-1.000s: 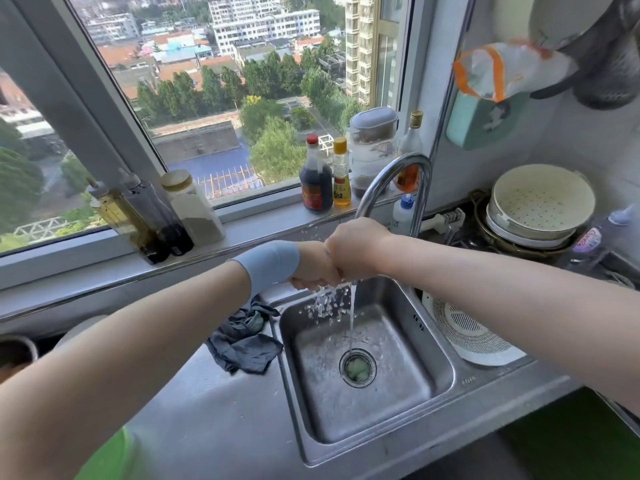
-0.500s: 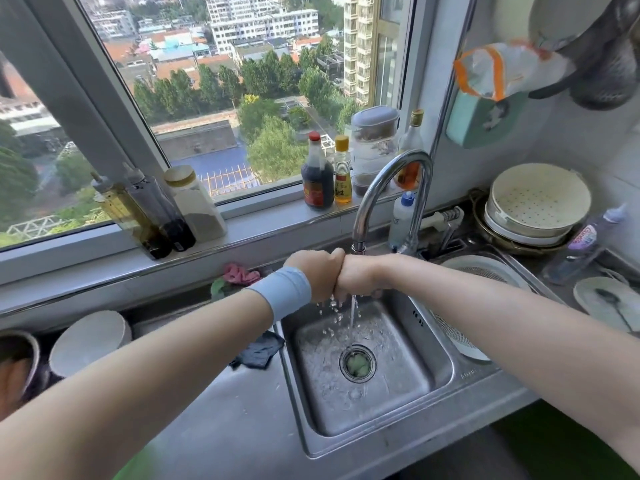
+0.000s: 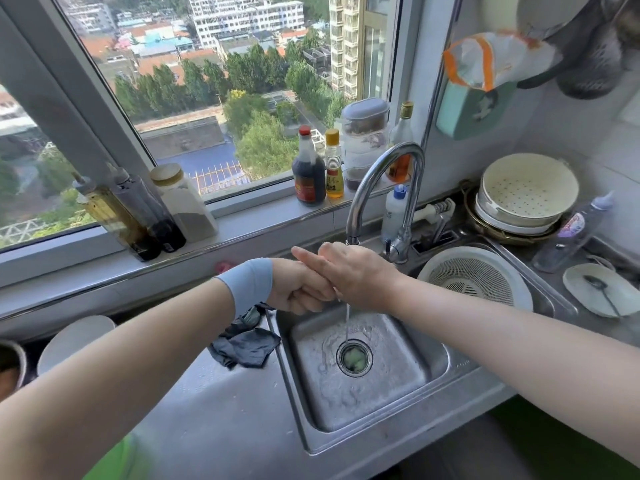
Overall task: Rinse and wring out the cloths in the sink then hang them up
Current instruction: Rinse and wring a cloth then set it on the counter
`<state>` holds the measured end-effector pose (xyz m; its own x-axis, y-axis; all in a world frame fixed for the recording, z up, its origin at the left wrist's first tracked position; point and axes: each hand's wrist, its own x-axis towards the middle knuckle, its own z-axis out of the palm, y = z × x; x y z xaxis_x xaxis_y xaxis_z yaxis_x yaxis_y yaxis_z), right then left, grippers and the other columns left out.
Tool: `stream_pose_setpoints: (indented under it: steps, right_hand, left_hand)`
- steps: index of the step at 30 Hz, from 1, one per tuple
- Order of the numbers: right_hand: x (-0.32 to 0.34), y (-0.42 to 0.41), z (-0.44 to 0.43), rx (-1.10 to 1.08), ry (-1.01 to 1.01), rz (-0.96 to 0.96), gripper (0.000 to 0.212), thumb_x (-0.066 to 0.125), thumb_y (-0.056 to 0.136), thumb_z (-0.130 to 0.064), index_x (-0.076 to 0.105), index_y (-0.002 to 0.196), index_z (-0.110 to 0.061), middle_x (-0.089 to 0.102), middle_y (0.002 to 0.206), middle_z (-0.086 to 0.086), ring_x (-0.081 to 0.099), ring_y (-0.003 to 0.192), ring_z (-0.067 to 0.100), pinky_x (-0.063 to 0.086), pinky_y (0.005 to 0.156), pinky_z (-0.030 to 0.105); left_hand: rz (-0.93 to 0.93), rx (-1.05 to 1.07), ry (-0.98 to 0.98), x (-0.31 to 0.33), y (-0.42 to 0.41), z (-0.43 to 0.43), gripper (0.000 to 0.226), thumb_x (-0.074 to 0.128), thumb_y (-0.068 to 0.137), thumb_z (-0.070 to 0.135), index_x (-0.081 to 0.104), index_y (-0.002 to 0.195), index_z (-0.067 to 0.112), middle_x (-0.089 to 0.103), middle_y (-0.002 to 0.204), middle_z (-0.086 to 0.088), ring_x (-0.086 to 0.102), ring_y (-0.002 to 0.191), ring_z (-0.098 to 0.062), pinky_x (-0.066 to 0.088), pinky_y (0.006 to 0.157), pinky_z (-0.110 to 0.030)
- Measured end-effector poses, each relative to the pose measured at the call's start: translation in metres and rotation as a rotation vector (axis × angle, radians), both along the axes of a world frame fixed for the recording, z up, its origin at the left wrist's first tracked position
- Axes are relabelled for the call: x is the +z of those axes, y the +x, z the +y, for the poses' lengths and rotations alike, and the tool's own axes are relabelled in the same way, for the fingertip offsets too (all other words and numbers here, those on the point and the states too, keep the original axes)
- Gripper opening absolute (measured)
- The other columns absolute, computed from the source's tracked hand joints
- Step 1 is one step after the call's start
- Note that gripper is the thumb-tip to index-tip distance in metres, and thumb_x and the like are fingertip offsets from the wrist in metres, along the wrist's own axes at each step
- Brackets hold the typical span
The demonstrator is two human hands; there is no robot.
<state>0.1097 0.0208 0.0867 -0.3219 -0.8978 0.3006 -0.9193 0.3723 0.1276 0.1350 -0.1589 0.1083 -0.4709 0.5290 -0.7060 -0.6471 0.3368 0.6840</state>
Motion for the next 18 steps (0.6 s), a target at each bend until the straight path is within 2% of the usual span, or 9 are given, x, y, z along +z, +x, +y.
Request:
stream_pose_setpoints:
  steps: [1,3,5,9,11,12,14,16,18]
  right_hand:
    - [0.000,0.001,-0.001,-0.041,0.013,0.098,0.057,0.047,0.093,-0.014,0.040,0.150,-0.009,0.063,0.094,0.012,0.063,0.073,0.027,0.053,0.054,0.039]
    - [0.001,0.000,-0.005,-0.105,0.076,0.225,0.032,0.053,0.086,-0.020,0.069,0.113,-0.013,0.062,0.070,0.002,0.062,0.053,0.019,0.043,0.039,0.028]
    - [0.004,-0.002,-0.010,-0.158,0.113,0.238,0.010,0.065,0.076,-0.015,0.065,0.085,-0.016,0.063,0.060,-0.001,0.064,0.046,0.020,0.039,0.039,0.023]
    - [-0.006,-0.007,-0.023,-0.367,0.387,-0.105,0.023,0.046,0.093,-0.008,0.057,0.113,-0.011,0.072,0.103,0.006,0.071,0.090,0.031,0.043,0.060,0.034]
    - [-0.015,-0.007,-0.028,-0.443,0.459,-0.168,0.029,0.045,0.094,-0.007,0.060,0.119,-0.011,0.069,0.115,0.006,0.069,0.101,0.032,0.046,0.066,0.037]
    - [-0.019,-0.005,-0.030,-0.453,0.496,-0.228,0.030,0.048,0.094,-0.007,0.062,0.119,-0.010,0.068,0.117,0.007,0.069,0.103,0.032,0.049,0.069,0.038]
    - [-0.032,-0.004,-0.030,-0.429,0.580,-0.341,0.029,0.053,0.091,-0.008,0.065,0.117,-0.009,0.069,0.114,0.010,0.068,0.104,0.032,0.054,0.076,0.038]
    - [-0.040,0.000,-0.033,-0.385,0.642,-0.431,0.028,0.052,0.089,-0.008,0.068,0.112,-0.010,0.069,0.110,0.010,0.068,0.101,0.031,0.052,0.073,0.034]
    - [-0.046,0.004,-0.037,-0.396,0.710,-0.561,0.029,0.049,0.089,-0.007,0.071,0.108,-0.013,0.069,0.109,0.004,0.066,0.098,0.028,0.043,0.059,0.028]
  left_hand:
    - [-0.006,-0.026,-0.003,0.000,0.000,0.002,0.032,0.039,0.095,0.005,0.031,0.067,0.019,0.024,0.050,0.009,0.021,0.041,-0.002,0.011,0.040,-0.014]
    - [0.012,-0.052,-0.042,-0.002,-0.001,0.006,0.034,0.037,0.095,0.004,0.030,0.065,0.020,0.024,0.050,0.009,0.020,0.041,-0.003,0.011,0.040,-0.016]
    - [0.081,-0.060,-0.166,-0.006,-0.004,0.013,0.031,0.044,0.090,0.003,0.034,0.066,0.020,0.026,0.050,0.008,0.021,0.041,-0.005,0.012,0.040,-0.016]
    - [0.377,-0.033,-0.596,-0.025,-0.008,0.032,0.019,0.056,0.088,0.009,0.049,0.071,0.015,0.044,0.050,0.002,0.041,0.040,-0.016,0.031,0.045,-0.019]
    - [0.598,-0.132,-0.792,-0.037,-0.008,0.038,0.012,0.064,0.087,0.020,0.064,0.094,0.010,0.063,0.078,-0.005,0.065,0.073,-0.027,0.048,0.063,-0.028]
    - [0.672,-0.184,-0.883,-0.046,-0.007,0.039,0.030,0.065,0.087,0.026,0.062,0.112,0.010,0.067,0.097,-0.008,0.067,0.092,-0.029,0.049,0.074,-0.031]
    - [0.743,-0.274,-1.002,-0.061,-0.004,0.038,0.049,0.061,0.089,0.027,0.046,0.132,0.009,0.062,0.120,-0.010,0.064,0.106,-0.030,0.044,0.078,-0.030]
    - [0.800,-0.313,-1.040,-0.072,-0.001,0.034,0.048,0.055,0.091,0.020,0.040,0.135,0.008,0.059,0.123,-0.013,0.063,0.104,-0.032,0.041,0.074,-0.032]
    - [0.849,-0.298,-1.046,-0.081,-0.001,0.027,0.045,0.055,0.091,0.018,0.039,0.131,0.007,0.063,0.115,-0.014,0.064,0.098,-0.032,0.039,0.070,-0.034]
